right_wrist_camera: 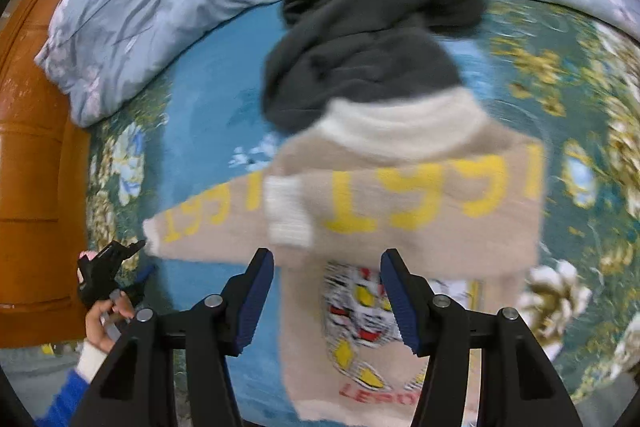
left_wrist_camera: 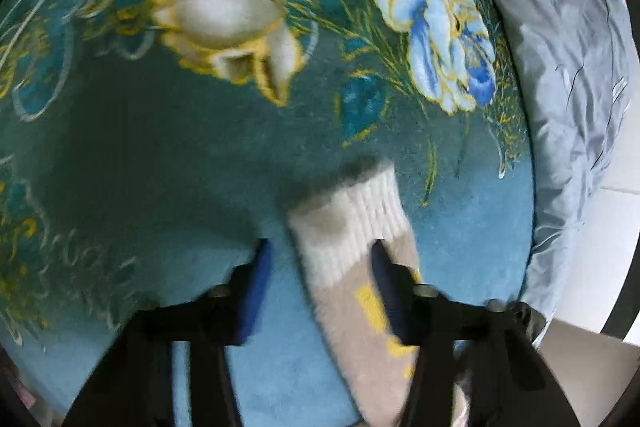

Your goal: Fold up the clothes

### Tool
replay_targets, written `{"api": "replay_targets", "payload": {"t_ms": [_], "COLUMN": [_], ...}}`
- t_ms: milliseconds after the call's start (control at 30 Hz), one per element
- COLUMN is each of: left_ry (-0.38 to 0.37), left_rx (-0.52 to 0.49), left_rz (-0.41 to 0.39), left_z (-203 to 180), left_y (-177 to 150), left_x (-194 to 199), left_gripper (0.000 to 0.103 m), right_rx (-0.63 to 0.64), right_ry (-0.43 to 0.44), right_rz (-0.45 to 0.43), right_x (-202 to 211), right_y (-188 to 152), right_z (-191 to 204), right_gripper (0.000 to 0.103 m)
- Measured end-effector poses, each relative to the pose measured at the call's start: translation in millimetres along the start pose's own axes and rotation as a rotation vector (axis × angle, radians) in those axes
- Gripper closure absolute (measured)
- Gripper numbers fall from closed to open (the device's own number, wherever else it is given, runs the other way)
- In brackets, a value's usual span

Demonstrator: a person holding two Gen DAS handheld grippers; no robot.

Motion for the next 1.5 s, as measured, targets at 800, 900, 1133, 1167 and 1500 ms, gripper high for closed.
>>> {"api": "replay_targets", "payload": {"t_ms": [800,900,1133,1167,1500], "left_ry": [-0.433,-0.379,-0.201,-0.167,0.158], "left_rx": [-1.317,-1.44,-1.698,-1.719,-1.639], "left_rz": [0.014,0.092,0.248,0.265,0.444], "left_z": [-302.8,-305.0,-286.1,-278.7,-221.2], "left_y": [-354.8,-422.8,-557.0,-568.3,-587.5], "left_x": [145.3,116.6,45.9,33.6,-75.0], "left_gripper": [0.098,0.098,0.097,0.097,0.093], "right_rx": [-0.32,-0.388,-0.554,-0.575,-0.663], "right_ry": [0.138,0.171,0.183,0.185,0.181], "right_rz": [-0.139,-0.163,-0.2,-0.202,-0.202], "right_x": [57.6,62.7,65.3,64.3,59.9], "right_y": [-50.8,-56.5,-83.3,-87.3,-114.9], "right_z": [-120.2,-147.8,-223.4,-232.4,-286.0], "right_gripper": [0.043,0.043,0.043,0.043,0.043]}}
Point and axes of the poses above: each gripper's, at about its wrist camera, not at the fingertips, and x roughly against the way its jaws point, z to its left, y to its top, the point moved 8 cm from there along -x, roughly the way its jaws point, and after that the axes turned 1 degree about -z, right-handed, at the moved point
